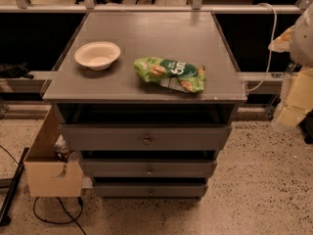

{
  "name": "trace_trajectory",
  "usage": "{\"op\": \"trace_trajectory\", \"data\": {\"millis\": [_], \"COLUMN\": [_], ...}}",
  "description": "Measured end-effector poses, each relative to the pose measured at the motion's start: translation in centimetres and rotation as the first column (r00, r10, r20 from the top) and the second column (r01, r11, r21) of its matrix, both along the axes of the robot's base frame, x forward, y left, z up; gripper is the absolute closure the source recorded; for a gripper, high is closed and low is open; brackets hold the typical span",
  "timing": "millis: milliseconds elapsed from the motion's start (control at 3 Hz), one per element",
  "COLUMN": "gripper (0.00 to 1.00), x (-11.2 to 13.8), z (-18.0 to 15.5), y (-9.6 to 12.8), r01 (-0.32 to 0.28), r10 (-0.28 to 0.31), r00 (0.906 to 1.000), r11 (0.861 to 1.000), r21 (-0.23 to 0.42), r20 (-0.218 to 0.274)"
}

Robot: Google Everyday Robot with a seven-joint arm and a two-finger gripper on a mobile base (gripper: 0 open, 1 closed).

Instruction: Open bottom drawer

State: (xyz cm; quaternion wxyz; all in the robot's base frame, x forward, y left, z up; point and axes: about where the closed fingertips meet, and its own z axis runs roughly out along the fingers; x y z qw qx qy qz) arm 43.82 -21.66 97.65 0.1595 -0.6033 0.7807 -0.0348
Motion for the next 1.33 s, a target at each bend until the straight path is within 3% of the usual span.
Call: {"op": "trace_trajectory", "data": {"millis": [333,667,1000,1333], "gripper": [0.0,0.0,0.0,0.0], "x": [0.0,-0.9,-3.4,-6.2], "z": [0.2,-1.0,-3.5,-8.0], "y": [0.0,-0.3,-0.1,1.7], "r01": [0.003,0.024,0.026,0.003], "r10": [-0.003,-0.027,-0.044,-0.041], "r00": [0.9999,0.9991,0.9955,0.9932], "r11": [1.0,0.996,0.976,0.943], "r21": [-0.002,0.086,0.216,0.332], "r20": [0.01,0.034,0.083,0.108]}}
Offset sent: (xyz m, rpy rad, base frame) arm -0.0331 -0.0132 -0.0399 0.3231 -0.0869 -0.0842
